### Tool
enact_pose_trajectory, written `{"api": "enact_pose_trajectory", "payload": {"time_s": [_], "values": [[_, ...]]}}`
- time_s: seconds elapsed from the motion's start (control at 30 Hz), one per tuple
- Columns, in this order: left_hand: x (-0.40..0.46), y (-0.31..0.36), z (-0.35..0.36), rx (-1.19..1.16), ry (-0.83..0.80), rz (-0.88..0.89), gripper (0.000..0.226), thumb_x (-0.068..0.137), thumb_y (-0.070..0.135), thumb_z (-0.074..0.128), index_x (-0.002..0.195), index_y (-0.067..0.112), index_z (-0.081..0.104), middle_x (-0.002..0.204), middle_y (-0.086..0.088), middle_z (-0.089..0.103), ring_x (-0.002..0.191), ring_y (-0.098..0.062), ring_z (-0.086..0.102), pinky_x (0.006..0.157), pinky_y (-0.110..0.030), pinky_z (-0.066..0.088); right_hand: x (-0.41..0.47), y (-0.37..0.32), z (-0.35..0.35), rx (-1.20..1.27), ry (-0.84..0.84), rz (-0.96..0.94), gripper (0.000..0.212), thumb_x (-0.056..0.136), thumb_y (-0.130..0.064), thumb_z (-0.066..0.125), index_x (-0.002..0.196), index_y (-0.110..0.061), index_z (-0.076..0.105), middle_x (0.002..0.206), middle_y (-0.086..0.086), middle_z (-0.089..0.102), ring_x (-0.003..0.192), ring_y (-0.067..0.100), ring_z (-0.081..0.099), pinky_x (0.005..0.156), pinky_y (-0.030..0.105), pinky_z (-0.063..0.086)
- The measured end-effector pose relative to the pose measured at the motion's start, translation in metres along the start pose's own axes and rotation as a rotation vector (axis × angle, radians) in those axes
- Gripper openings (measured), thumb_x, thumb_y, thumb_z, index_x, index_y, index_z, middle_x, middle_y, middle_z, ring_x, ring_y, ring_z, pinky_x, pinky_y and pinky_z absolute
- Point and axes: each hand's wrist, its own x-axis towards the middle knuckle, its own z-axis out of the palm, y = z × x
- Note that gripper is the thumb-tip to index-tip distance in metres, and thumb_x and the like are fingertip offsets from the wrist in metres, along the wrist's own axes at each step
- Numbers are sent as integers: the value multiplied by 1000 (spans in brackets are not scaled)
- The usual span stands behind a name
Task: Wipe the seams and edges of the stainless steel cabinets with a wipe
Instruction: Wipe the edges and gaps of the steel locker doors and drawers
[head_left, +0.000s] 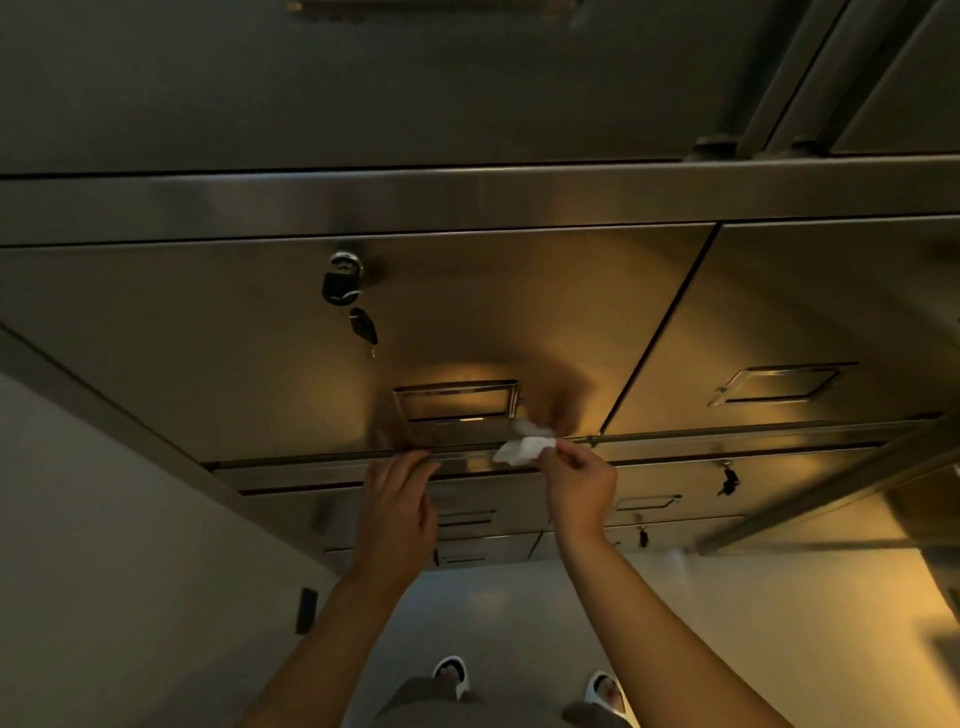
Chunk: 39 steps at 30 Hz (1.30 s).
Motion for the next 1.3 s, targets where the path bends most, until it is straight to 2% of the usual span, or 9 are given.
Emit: {"api": "enact_pose_trajectory", "payload": {"time_s": [0.07, 0.2, 0.37, 0.6, 0.8, 0.93, 1.07, 1.17, 1.3], "values": [[-1, -8, -4, -3, -1, 11, 50, 83, -4, 66, 131, 11, 65, 137, -7, 57, 127, -25, 51, 107, -56, 46, -2, 2, 8, 8, 33, 11, 21, 82, -1, 79, 96, -16, 80, 78, -7, 73, 74, 5, 67, 73, 20, 50], [-2, -16, -6, -2, -19, 31, 46, 85, 7, 55, 129, 12, 66, 138, -6, 57, 129, -24, 51, 108, -59, 44, -5, 2, 17, 121, 87, 99, 19, 81, 0, 81, 98, -8, 81, 87, 4, 77, 84, 19, 71, 78, 27, 57], [-4, -20, -3, -34, -37, 36, 44, 86, 3, 60, 128, 14, 66, 143, -6, 54, 132, -27, 51, 111, -59, 41, -4, -5, 17, 328, 174, 295, 22, 77, 3, 83, 92, -13, 79, 91, 6, 77, 83, 19, 72, 66, 20, 54], [-5, -14, 2, -69, -28, -44, 38, 82, -2, 68, 117, 11, 71, 141, -8, 55, 129, -30, 47, 106, -56, 46, -2, -9, 3, 329, 184, 313, 27, 69, -9, 93, 93, -13, 82, 93, 4, 80, 97, 23, 76, 94, 37, 58], [-2, -4, 10, -87, -17, -125, 35, 80, -6, 68, 110, 11, 73, 139, -10, 54, 129, -32, 48, 103, -48, 50, 0, -18, -6, 324, 174, 330, 34, 68, -8, 93, 99, -7, 79, 97, 4, 78, 94, 14, 73, 78, 23, 53], [0, 2, 14, -48, 7, -141, 35, 75, -6, 66, 105, 11, 73, 134, -13, 55, 124, -35, 50, 102, -49, 48, 7, -14, -11, 274, 122, 300, 31, 69, -9, 93, 96, -1, 80, 95, 11, 79, 92, 15, 74, 86, 27, 56], [4, 12, 18, 12, 23, -185, 33, 74, -8, 67, 102, 11, 73, 129, -12, 54, 121, -36, 50, 96, -49, 51, 18, -8, -19, 228, 64, 261, 9, 75, -7, 89, 79, -8, 80, 77, 6, 77, 75, 12, 71, 77, 29, 54], [5, 19, 18, 63, -4, -218, 31, 76, -6, 71, 103, 9, 74, 128, -12, 53, 120, -37, 52, 92, -48, 54, 24, 2, -24, 160, 19, 190, 7, 81, -8, 84, 78, -13, 80, 75, 4, 76, 75, 17, 70, 74, 32, 55], [6, 27, 16, 144, -46, -241, 36, 73, 0, 73, 108, 9, 73, 131, -16, 52, 122, -37, 51, 97, -43, 52, 31, 5, -27, 100, -34, 46, 13, 82, -2, 81, 79, -15, 79, 74, 6, 75, 67, 5, 65, 69, 18, 52]]}}
